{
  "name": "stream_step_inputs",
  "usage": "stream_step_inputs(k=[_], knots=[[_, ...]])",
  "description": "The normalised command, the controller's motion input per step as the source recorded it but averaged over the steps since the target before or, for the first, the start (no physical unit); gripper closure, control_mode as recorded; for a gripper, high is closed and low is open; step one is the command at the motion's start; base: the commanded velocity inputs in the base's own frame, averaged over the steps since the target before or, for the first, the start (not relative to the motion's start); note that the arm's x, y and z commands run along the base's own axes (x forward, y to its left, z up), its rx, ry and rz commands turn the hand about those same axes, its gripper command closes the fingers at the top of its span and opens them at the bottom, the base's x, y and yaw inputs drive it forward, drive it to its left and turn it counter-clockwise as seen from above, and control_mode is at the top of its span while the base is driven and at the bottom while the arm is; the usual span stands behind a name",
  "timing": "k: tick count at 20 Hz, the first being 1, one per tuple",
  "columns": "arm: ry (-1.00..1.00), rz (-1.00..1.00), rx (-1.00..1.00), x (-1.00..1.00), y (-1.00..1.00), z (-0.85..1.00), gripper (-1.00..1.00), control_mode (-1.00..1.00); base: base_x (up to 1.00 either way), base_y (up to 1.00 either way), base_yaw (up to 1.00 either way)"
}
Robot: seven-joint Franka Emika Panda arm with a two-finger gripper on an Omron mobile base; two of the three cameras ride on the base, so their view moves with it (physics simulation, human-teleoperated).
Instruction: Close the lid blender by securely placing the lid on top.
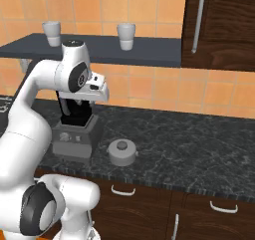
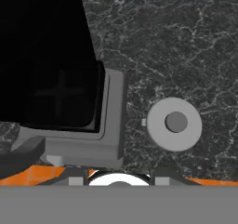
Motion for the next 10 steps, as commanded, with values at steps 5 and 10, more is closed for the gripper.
stream_step_inputs(k=[5,10], knots=[[0.00,-0.01,0.03,-0.37,-0.24,-0.37,-1.00,-1.00,0.00,0.00,0.00],[0.21,-0.06,0.09,-0.22,-1.00,-0.61,-1.00,-1.00,0.00,0.00,0.00]])
